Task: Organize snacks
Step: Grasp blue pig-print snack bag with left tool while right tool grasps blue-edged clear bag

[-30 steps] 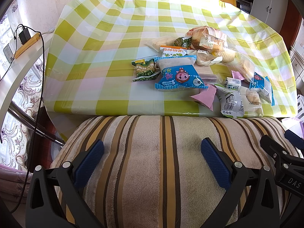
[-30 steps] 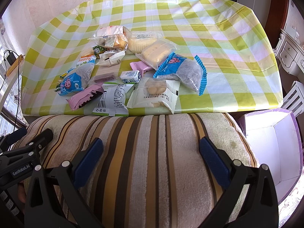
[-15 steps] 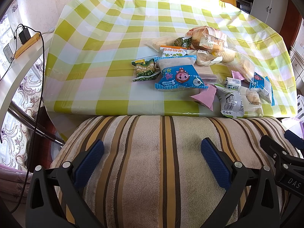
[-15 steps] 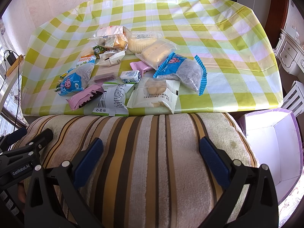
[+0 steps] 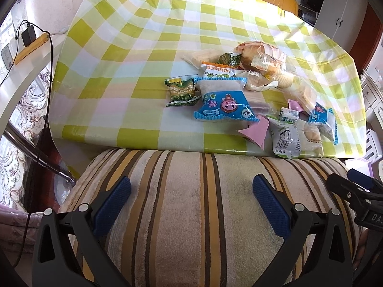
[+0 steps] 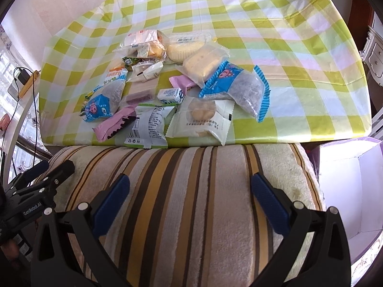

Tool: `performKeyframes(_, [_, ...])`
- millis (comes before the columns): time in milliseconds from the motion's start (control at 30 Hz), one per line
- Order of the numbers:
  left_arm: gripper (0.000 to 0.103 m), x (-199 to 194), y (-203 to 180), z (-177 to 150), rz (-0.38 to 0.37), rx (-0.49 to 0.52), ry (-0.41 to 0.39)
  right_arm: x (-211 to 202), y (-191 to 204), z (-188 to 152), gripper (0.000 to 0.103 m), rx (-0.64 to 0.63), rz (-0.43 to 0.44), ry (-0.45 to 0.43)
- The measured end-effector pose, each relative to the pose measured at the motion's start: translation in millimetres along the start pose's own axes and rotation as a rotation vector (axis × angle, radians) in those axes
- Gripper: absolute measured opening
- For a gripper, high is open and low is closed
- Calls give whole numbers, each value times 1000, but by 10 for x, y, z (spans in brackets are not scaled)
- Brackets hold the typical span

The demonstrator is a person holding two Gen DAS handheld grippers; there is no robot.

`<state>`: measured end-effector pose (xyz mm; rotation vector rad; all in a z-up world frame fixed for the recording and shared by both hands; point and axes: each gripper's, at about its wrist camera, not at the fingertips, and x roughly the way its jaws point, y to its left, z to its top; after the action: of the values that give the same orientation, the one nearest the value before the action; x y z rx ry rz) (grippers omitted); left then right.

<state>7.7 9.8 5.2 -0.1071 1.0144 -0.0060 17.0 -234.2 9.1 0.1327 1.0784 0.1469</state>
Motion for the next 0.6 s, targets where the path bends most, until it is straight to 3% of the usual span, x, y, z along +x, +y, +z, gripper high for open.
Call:
performKeyframes(267, [98, 41, 28, 292, -93, -47, -57, 121, -276, 346, 102, 38, 49, 15])
performKeyframes(367, [97, 109, 23, 440, -119, -62, -71, 164, -418, 508, 102, 66, 66, -21])
performKeyframes(600, [84, 344, -19, 713, -164, -100, -53, 348, -623, 796, 102, 116, 25, -69])
